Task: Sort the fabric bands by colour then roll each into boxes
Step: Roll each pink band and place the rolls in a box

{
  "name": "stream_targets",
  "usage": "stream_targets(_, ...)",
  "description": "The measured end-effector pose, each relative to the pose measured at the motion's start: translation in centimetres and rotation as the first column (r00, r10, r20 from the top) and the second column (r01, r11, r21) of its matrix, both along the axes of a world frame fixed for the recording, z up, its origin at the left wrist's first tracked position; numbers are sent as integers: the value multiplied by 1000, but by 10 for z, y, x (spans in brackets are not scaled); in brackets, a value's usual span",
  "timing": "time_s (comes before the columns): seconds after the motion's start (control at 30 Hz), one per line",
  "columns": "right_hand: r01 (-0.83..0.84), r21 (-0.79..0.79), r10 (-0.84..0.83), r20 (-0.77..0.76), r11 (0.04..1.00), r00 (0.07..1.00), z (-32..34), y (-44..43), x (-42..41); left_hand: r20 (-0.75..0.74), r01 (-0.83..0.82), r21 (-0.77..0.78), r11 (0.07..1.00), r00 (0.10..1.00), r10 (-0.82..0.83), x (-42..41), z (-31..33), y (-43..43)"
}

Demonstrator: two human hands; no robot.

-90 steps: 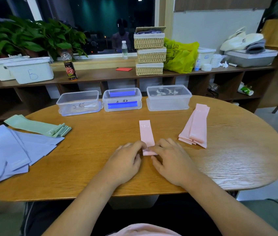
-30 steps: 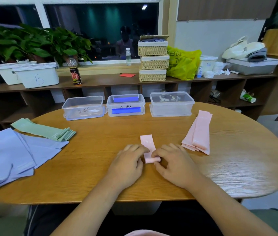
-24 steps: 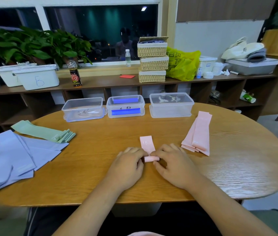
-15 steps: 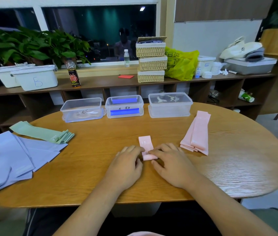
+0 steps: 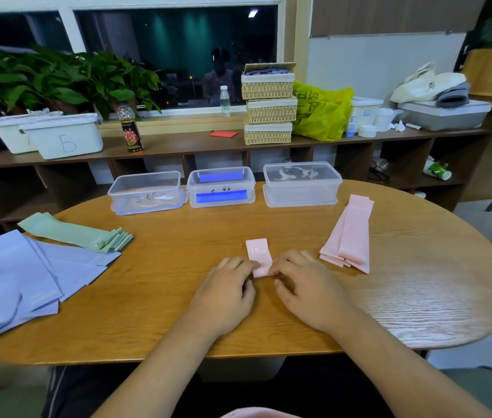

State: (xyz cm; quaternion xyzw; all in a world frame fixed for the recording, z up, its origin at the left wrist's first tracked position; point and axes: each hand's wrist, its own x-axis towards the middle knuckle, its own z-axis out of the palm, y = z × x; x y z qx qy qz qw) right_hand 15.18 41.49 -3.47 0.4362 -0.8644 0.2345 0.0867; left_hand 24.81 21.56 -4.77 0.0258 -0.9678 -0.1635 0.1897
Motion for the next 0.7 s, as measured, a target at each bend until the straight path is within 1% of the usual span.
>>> stream_targets(0.17, 0, 32, 0, 20, 999, 1000, 0, -1, -1, -39, 12, 23, 1000, 999, -11, 1, 1, 0)
stream_targets(0.3, -10, 80, 3, 85, 997, 996, 2, -3, -4, -45, 91, -32, 995, 995, -92, 3, 4, 2)
stream_targets(0.4, -11, 111, -1, 112, 994, 994, 3, -5, -6, -37, 86, -41, 995, 996, -87, -1, 3, 2)
stream_targets(0.5, 13, 77, -24, 138, 997, 990, 3, -5, -5, -11, 57, -46, 997, 998, -57, -6, 2, 0)
stream_targets(0.63, 90, 13, -91, 127, 996, 988, 1, -2, -7, 43, 10, -48, 999, 999, -7, -19, 1, -6)
stream_targets(0.7, 97, 4, -97, 112, 995, 989, 1, -1, -6, 61, -14, -45, 999, 998, 16, -27, 2, -7)
